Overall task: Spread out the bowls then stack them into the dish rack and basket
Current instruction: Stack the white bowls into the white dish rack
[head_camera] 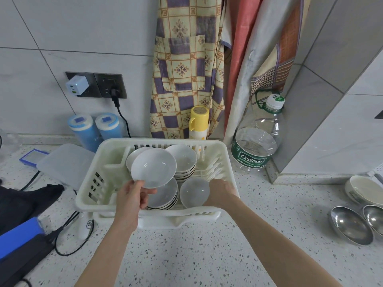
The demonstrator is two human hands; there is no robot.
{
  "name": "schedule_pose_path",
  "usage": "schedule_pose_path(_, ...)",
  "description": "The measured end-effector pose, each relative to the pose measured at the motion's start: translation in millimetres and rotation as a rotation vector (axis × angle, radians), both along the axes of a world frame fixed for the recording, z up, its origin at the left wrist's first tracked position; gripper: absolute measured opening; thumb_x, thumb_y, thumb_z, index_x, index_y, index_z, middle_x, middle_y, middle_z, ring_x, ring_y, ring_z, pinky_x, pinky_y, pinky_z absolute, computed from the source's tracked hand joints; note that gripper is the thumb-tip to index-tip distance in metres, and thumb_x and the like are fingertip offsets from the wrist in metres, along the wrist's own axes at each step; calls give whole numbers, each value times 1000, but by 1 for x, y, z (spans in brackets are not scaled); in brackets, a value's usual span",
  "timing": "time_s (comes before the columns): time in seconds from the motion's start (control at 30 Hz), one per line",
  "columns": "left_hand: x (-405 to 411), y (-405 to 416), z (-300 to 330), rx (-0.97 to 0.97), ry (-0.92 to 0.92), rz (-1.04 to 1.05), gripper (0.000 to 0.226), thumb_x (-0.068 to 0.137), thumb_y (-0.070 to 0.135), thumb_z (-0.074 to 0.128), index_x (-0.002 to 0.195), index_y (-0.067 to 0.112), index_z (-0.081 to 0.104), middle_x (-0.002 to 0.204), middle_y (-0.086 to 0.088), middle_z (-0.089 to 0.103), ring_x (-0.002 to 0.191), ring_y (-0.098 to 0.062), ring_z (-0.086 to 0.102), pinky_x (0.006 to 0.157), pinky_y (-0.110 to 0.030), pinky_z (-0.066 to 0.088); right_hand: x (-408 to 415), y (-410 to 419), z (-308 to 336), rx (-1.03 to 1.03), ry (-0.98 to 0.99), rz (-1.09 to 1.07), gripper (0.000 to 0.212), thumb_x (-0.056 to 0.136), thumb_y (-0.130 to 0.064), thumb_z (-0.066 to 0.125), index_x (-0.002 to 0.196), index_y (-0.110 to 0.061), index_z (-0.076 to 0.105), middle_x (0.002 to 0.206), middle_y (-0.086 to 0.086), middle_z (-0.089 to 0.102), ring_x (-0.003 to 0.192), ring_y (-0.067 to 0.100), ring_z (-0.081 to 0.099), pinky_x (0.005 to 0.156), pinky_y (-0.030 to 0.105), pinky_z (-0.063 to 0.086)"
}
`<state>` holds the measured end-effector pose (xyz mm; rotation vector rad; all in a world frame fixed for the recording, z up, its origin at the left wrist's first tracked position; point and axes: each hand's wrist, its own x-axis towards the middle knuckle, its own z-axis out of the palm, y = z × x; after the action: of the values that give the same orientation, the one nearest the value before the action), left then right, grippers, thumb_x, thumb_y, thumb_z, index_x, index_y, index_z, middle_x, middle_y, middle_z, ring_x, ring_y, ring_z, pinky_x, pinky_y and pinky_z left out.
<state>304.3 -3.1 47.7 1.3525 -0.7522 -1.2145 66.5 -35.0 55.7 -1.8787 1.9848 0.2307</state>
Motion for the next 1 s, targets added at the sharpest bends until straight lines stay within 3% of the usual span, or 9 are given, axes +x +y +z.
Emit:
schedule_pose_path(0.17,-2,1,2,-1,-6,-3,14,94,8,50,100,2,62,69,-18,72,40,-11,36,38,-21,29,-2,0,-3,-13,-46,-12,57,74,-41,79,115,-8,58,107,5,66,99,22,64,68,26,46)
schedule_pose_path(0.3,-2,2,2,6,-10,-13,15,95,8,51,103,2,61,72,-20,72,40,-11,36,39,-21,29,-3,1,-1,-11,-48,17,54,75,-42,77,112,-7,58,94,2,60,89,21,61,65,26,43)
schedule_pose_path(0.5,0,1,4,24,-39,-24,16,94,11,51,102,3,63,71,-16,73,39,-11,36,38,-20,29,-3,0,0,-39,5,22,34,86,-34,67,106,-8,62,83,0,54,77,20,55,61,26,42)
schedule_pose_path(0.67,-1,-1,9,43,-91,-36,16,90,12,52,96,4,64,70,-16,74,36,-9,31,36,-18,24,-9,1,5,-152,-63,-139,21,95,-31,53,93,-10,55,83,3,59,74,21,56,52,24,39)
schedule_pose_path(0.73,-5,-3,14,50,-110,-58,14,88,12,53,93,5,64,70,-17,73,34,-9,29,35,-17,22,-16,0,9,-204,-213,-202,24,96,-29,50,99,-9,61,89,5,70,72,16,62,56,23,43)
schedule_pose_path(0.8,-12,-6,19,61,-124,-94,13,89,10,53,93,7,65,68,-19,72,33,-10,30,34,-17,23,-22,-1,15,-234,-505,-246,23,96,-28,50,95,-11,66,77,2,74,49,0,54,50,20,40)
schedule_pose_path(0.9,-29,-10,26,82,-149,-172,15,91,9,53,94,10,67,65,-19,71,34,-10,34,34,-17,25,-26,-3,30,-193,-905,-322,31,96,-32,51,77,-12,64,66,5,73,36,7,36,43,18,35)
schedule_pose_path(1.0,-45,-13,29,116,-209,-245,17,90,11,51,93,7,67,63,-18,71,33,-10,33,35,-16,23,-29,-3,38,-130,-1071,-337,29,95,-39,53,92,-16,70,66,9,73,35,9,36,38,16,33)
